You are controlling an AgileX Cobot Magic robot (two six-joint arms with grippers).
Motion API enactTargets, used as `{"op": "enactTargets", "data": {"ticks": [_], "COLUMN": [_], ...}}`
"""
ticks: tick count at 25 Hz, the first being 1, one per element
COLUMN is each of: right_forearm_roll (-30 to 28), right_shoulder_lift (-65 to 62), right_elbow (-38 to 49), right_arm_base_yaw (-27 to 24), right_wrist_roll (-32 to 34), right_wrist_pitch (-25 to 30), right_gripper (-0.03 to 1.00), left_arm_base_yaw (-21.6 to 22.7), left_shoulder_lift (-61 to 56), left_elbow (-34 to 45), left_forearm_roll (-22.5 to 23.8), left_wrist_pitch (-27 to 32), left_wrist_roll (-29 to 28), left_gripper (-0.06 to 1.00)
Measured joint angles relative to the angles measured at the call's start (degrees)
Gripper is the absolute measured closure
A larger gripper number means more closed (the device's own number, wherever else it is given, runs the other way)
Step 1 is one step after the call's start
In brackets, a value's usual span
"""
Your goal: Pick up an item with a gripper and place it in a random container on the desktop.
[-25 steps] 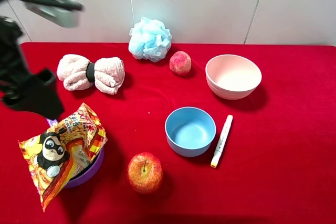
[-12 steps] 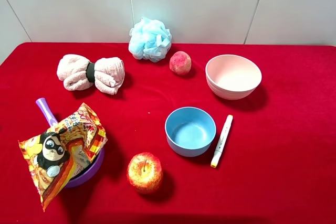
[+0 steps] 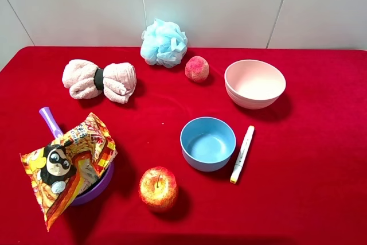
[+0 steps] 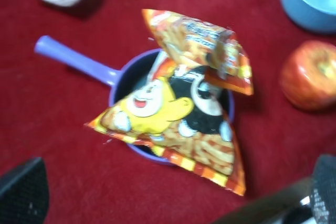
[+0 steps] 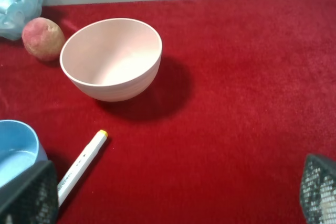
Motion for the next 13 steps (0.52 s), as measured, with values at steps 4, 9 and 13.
{"op": "enactTargets", "data": {"ticks": [4,9,13], "right_forearm_roll": [0.0,0.0,0.0], "right_shoulder_lift": [0.0,0.0,0.0], "right_elbow": [0.0,0.0,0.0], "right_arm_base_yaw": [0.0,0.0,0.0], "right_wrist_roll": [0.0,0.0,0.0], "right_wrist_pitch": [0.0,0.0,0.0], "right_gripper": [0.28,0.28,0.28], "left_arm_base_yaw": [7.3,15.1,20.2], "left_shoulder_lift": [-4.3,-8.9,-11.7], "left_elbow": [3.6,8.8,9.2], "left_forearm_roll": [-1.7,-4.8,-5.6], "left_wrist_pitch": [-0.3,-4.6,-6.0], "left_wrist_roll": [1.4,5.3,8.4], "left_gripper": [-0.05,-0.05,-0.05]}}
